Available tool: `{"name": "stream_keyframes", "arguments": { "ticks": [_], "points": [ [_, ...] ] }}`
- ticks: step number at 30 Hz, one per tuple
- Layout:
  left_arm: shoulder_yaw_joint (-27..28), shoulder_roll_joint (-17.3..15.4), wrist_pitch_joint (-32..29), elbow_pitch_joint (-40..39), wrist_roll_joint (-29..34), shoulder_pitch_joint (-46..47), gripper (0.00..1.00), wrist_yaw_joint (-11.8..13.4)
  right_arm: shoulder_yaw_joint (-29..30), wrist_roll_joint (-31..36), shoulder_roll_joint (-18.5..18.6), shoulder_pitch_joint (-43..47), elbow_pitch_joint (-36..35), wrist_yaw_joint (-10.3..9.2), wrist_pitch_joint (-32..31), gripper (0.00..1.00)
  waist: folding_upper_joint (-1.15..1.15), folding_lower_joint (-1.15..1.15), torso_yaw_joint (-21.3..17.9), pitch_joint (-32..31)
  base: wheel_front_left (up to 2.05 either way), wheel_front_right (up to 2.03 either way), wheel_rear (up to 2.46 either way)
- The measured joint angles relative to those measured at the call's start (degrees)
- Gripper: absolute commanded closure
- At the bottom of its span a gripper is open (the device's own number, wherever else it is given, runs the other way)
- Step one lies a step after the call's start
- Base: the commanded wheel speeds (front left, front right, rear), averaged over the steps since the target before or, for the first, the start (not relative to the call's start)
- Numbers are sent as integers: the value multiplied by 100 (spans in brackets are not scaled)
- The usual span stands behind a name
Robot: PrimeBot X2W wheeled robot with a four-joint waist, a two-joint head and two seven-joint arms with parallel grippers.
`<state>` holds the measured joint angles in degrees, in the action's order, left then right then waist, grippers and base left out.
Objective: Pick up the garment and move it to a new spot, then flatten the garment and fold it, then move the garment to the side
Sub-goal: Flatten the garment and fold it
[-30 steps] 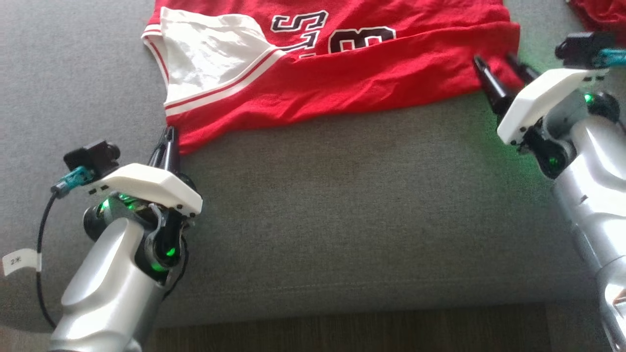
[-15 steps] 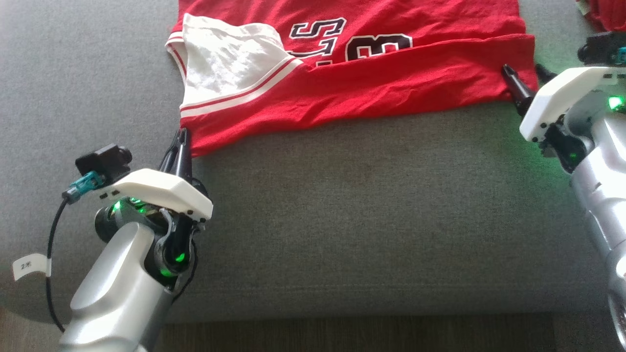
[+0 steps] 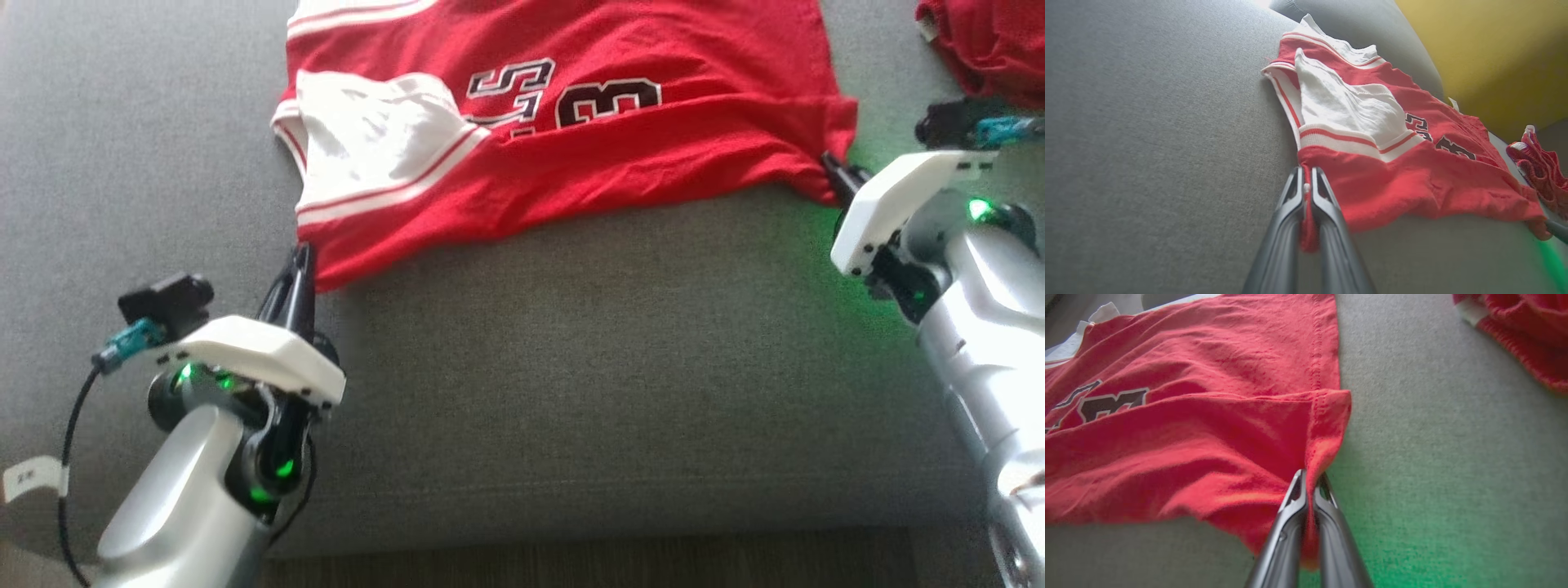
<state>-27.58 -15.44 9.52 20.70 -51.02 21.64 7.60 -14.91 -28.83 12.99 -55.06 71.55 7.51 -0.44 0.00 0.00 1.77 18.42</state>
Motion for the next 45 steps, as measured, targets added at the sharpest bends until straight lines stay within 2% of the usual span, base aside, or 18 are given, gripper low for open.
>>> {"name": "stream_keyframes", "arguments": {
  "ticks": [5, 15, 23, 27, 30, 31, 32, 33, 35, 36, 37, 41, 45],
  "points": [
    [-32, -240, -189, -638, -16, -487, 100, 167, -191, -255, 91, 443, -554, 0, -285, 100, 0, 0, 0, -150, 0, 0, 0],
    [-54, -681, -447, -1874, -15, -1245, 100, 633, -297, -746, 881, 1639, -2085, 0, -854, 100, 0, 0, 9, -353, 0, 0, 0],
    [-144, -1002, -847, -2440, -15, -1813, 100, 949, 356, -809, 1239, 3041, -3698, 0, -1474, 100, 0, 0, -87, -462, 0, 0, 0],
    [-186, -1060, -1003, -2670, -16, -2058, 100, 1146, 880, -670, 1225, 3765, -4595, 0, -1930, 100, 0, 0, -131, -444, 0, 0, 0],
    [-219, -1058, -1016, -2696, -18, -2151, 100, 1196, 1225, -377, 1095, 4149, -5180, 0, -2234, 100, 0, 0, -160, -407, 0, 0, 0],
    [-237, -1056, -1017, -2684, -18, -2147, 100, 1205, 1289, -240, 1044, 4237, -5350, 0, -2327, 71, 0, 0, -162, -397, 0, 0, 0],
    [-269, -1054, -1018, -2658, -18, -2140, 100, 1205, 1308, -97, 1012, 4315, -5513, 0, -2426, 26, 0, 0, -162, -395, 0, 0, 0],
    [-305, -1047, -1018, -2619, -18, -2139, 86, 1204, 1371, 10, 958, 4389, -5675, 0, -2487, 0, 0, 0, -162, -394, 0, 0, 0],
    [-316, -1013, -1017, -2549, -18, -2140, 56, 1205, 1536, 137, 844, 4511, -5990, 0, -2562, 0, 0, 0, -161, -395, 0, 0, 0],
    [-315, -1007, -1004, -2510, -16, -2139, 14, 1206, 1611, 198, 814, 4560, -6156, 0, -2580, 0, 0, 0, -160, -397, 0, 0, 0],
    [-307, -992, -956, -2473, -15, -2137, 0, 1210, 1707, 256, 776, 4588, -6306, 0, -2580, 0, 0, 0, -158, -403, 0, 0, 0],
    [-288, -967, -889, -2417, -15, -2138, 0, 1263, 1976, 498, 684, 4650, -6865, 0, -2537, 0, 0, 0, -155, -475, 0, 0, 0],
    [-56, -1007, -730, -2553, -12, -2124, 0, 1335, 2034, 714, 533, 4643, -7349, 0, -2186, 0, 0, 0, -180, -561, 0, 0, 0]
  ]
}}
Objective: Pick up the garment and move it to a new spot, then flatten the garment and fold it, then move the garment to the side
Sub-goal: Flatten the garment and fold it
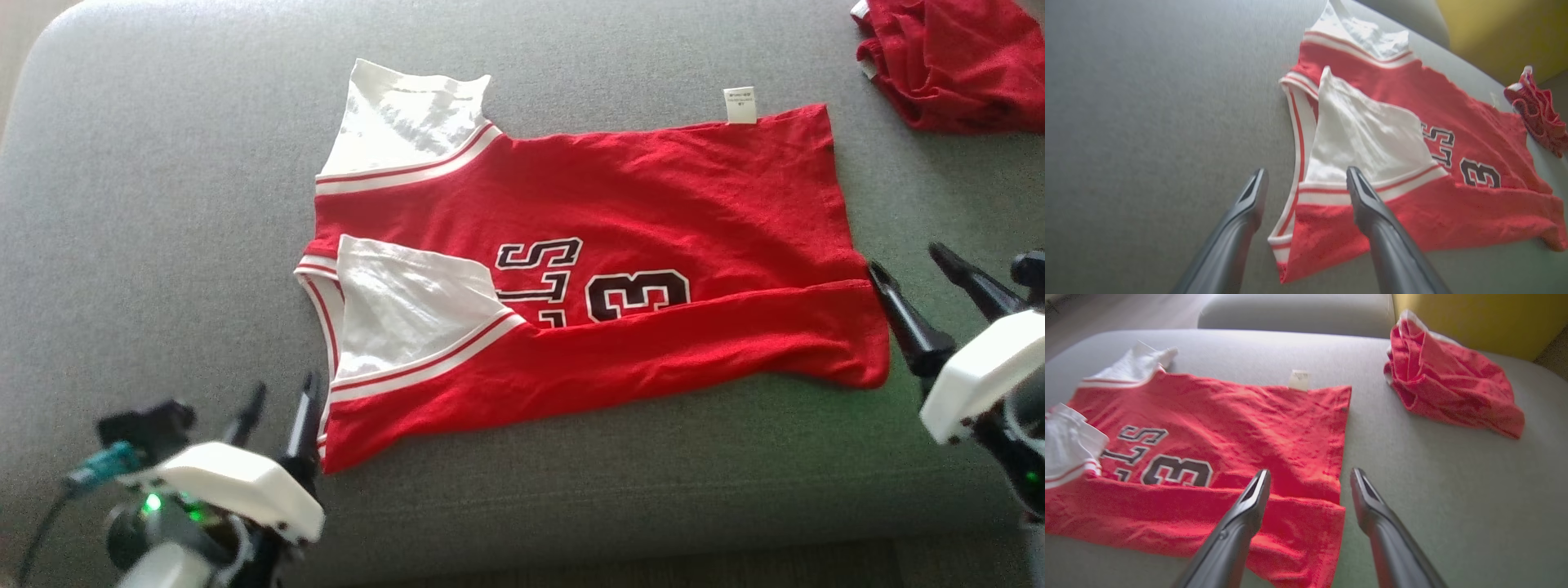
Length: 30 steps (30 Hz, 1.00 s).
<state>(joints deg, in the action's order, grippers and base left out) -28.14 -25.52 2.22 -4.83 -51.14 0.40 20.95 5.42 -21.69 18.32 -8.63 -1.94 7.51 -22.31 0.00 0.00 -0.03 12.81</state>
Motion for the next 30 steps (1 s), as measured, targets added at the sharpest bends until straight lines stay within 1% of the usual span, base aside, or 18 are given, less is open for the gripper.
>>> {"name": "stream_keyframes", "arguments": {
  "ticks": [3, 6, 7, 8, 9, 10, 11, 14, 16, 19, 24, 28, 30],
  "points": [
    [134, -192, -4, -136, 77, 216, 0, 7, -162, 100, -115, -6, -68, 0, 271, 0, 0, 0, -26, -22, 0, 0, 0],
    [174, -463, -256, -240, 226, 817, 0, -36, -363, 263, -176, -14, -34, 0, 434, 0, 0, 0, -74, 5, 0, 0, 0],
    [178, -520, -349, -253, 274, 1078, 0, -83, -409, 265, -198, -19, -25, 0, 493, 0, 0, 0, -93, 30, 0, 0, 0],
    [178, -520, -349, -253, 274, 1078, 0, -83, -409, 265, -198, -19, -25, 0, 493, 0, 0, 0, -93, 30, 0, 0, 0],
    [180, -577, -438, -249, 345, 1373, 0, -111, -453, 265, -215, -34, -8, 0, 528, 0, 0, 0, -115, 62, 0, 0, 0],
    [153, -693, -675, -202, 419, 1941, 0, -294, -563, 263, -222, -87, 10, 0, 577, 0, 0, 0, -161, 136, 0, 0, 0],
    [153, -693, -675, -202, 419, 1941, 0, -294, -563, 263, -222, -87, 10, 0, 577, 0, 0, 0, -161, 136, 0, 0, 0],
    [56, -682, -1050, 76, 393, 2794, 0, -677, -721, 244, -221, -257, 23, 0, 627, 0, 0, 0, -237, 282, 0, 0, 0],
    [-108, -646, -1298, 405, 389, 3362, 0, -971, -794, 205, -199, -346, 36, 0, 628, 0, 0, 0, -282, 390, 0, 0, 0],
    [-303, -469, -1612, 1087, 428, 4211, 0, -1256, -880, 126, -178, -467, 42, 0, 678, 0, 0, 0, -368, 551, 0, 0, 0],
    [-720, -309, -2147, 2435, 768, 5313, 0, -1588, -1053, 43, -164, -675, 40, 0, 728, 0, 0, -1, -569, 808, 0, 0, 0],
    [-979, -254, -2442, 3437, 1025, 5811, 0, -1768, -1162, -34, -157, -809, 37, 0, 779, 0, 0, -1, -751, 1019, 0, 0, 0],
    [-1042, -257, -2482, 3876, 1160, 6000, 0, -1847, -1195, -63, -158, -876, 31, 0, 806, 0, 0, -1, -841, 1131, 0, 0, 0]
  ]
}}
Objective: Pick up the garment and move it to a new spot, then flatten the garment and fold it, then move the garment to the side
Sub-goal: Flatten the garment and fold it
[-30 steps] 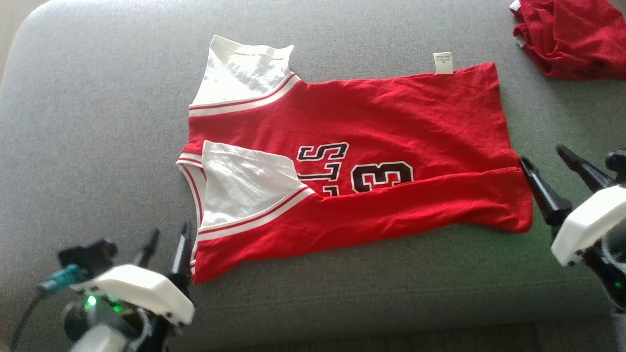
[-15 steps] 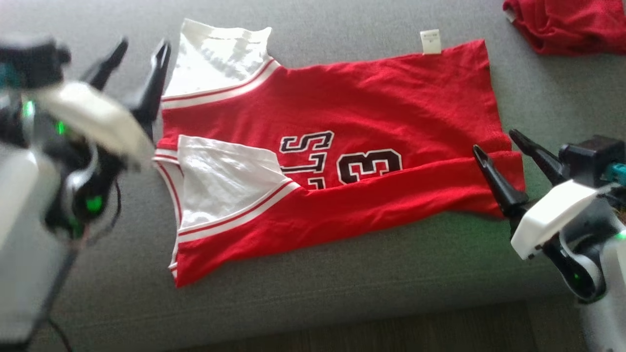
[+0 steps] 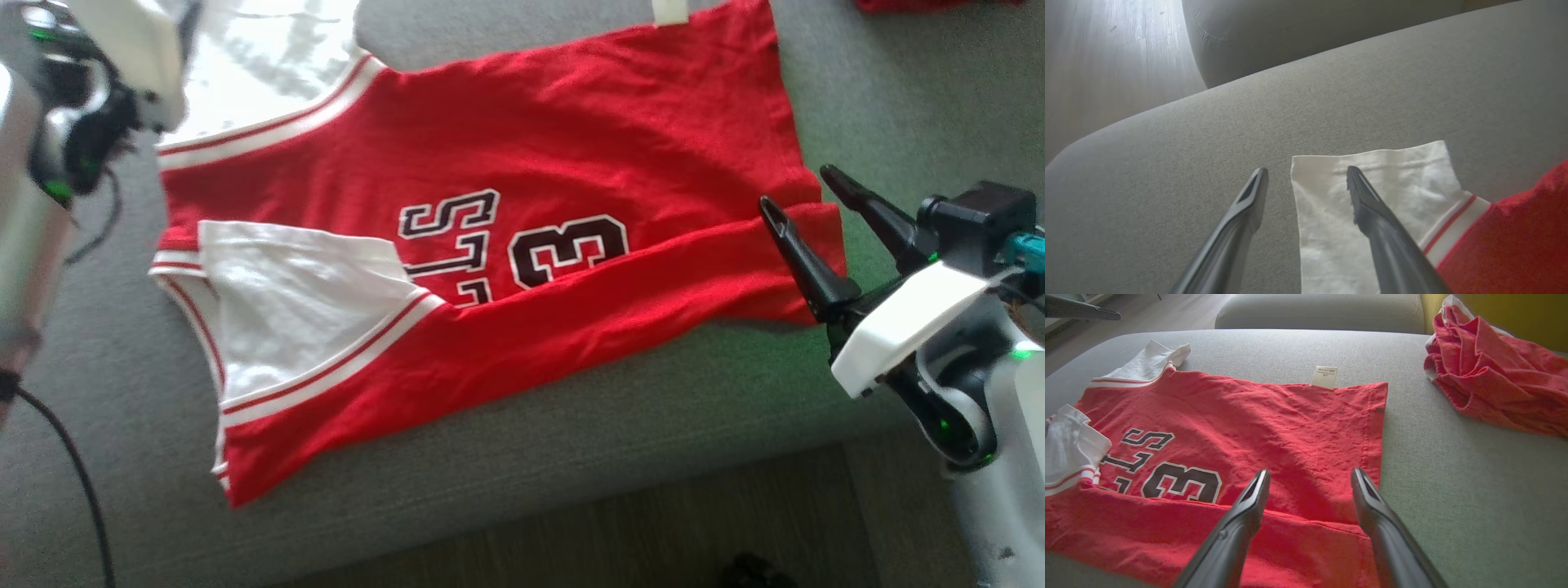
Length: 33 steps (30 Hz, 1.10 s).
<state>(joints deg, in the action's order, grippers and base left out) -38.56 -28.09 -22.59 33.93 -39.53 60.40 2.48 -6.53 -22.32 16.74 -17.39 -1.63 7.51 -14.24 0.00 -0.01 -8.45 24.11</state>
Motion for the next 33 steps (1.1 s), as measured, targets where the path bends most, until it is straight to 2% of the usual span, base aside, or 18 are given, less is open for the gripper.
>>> {"name": "stream_keyframes", "arguments": {
  "ticks": [6, 13, 24, 33],
  "points": [
    [-25, 14, -45, 932, 111, 480, 0, -89, -121, -80, -3, -143, 8, 0, 94, 0, 0, 0, -237, 320, 0, 0, 0],
    [-37, 111, -22, 1581, 112, 643, 0, -253, -160, -93, -3, -215, 45, 0, 172, 0, 0, 0, -386, 491, 0, 0, 0],
    [-103, 156, 232, 2195, 97, 872, 0, -458, -249, -96, -2, -326, 99, 0, 186, 0, 0, 1, -497, 508, 0, 0, 0],
    [-99, 158, 302, 2510, 97, 1134, 0, -459, -264, -138, -2, -353, 94, 0, 224, 0, 0, 1, -608, 670, 0, 0, 0]
  ]
}}
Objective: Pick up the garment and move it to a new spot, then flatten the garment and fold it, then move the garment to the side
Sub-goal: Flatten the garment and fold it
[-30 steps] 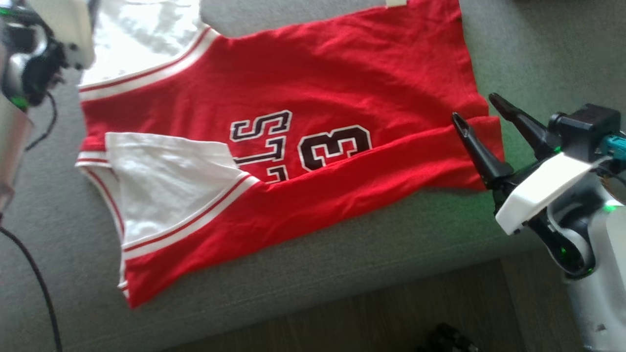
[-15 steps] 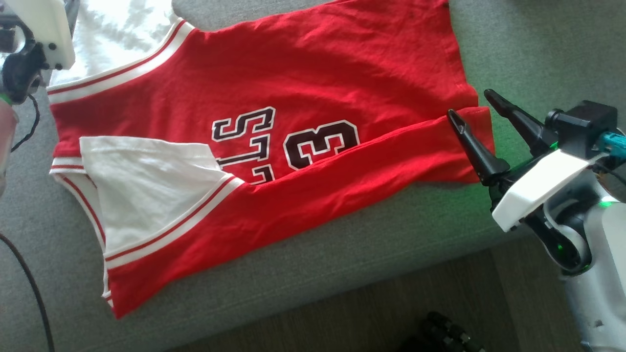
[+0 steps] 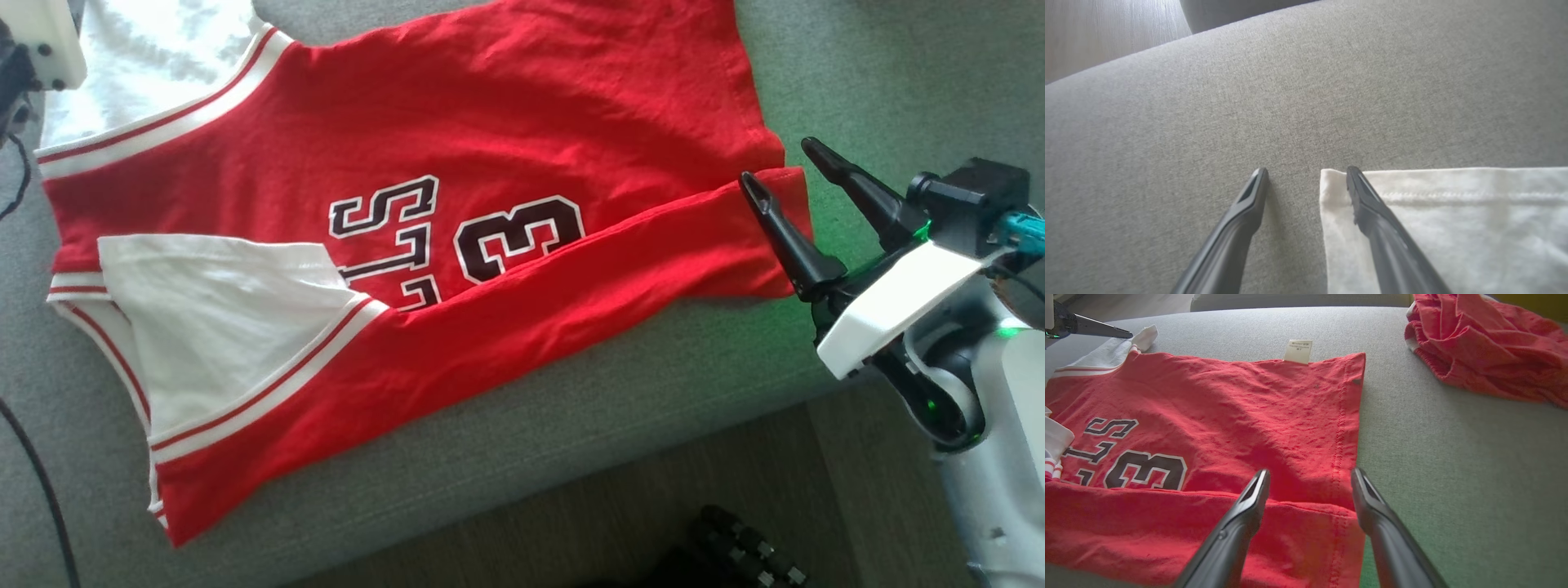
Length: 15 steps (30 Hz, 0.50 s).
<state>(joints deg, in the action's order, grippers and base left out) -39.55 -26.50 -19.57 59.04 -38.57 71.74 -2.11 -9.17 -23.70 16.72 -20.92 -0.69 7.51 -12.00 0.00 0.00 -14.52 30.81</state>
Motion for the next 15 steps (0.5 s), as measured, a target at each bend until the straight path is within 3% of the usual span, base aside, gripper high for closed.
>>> {"name": "stream_keyframes", "arguments": {
  "ticks": [1, 4, 6, 7, 9, 15],
  "points": [
    [1, 0, -1, 25, -1, 34, 0, -1, 2, 0, 0, 0, 0, 0, 1, 0, 0, 0, -7, 12, 0, 0, 0],
    [12, 51, -113, 100, -96, 94, 27, -26, 29, 0, 0, 0, 2, 0, 27, 0, 0, 0, -3, 18, 0, 0, 0],
    [26, 126, -230, 163, -156, 138, 56, -52, 75, -7, 0, 0, 2, 0, 42, 0, 0, 0, 17, 7, 0, 0, 0],
    [26, 126, -230, 163, -156, 138, 56, -52, 75, -7, 0, 0, 2, 0, 42, 0, 0, 0, 17, 7, 0, 0, 0],
    [83, 199, -399, 190, -265, 142, 100, -135, 116, -8, 2, -8, 2, 0, 42, 0, 0, 0, 40, -9, 0, 0, 0],
    [85, 265, -506, 151, -352, 143, 100, -301, 124, -7, 7, -179, -5, 0, 20, 0, 0, 0, 135, -52, 0, 0, 0]
  ]
}}
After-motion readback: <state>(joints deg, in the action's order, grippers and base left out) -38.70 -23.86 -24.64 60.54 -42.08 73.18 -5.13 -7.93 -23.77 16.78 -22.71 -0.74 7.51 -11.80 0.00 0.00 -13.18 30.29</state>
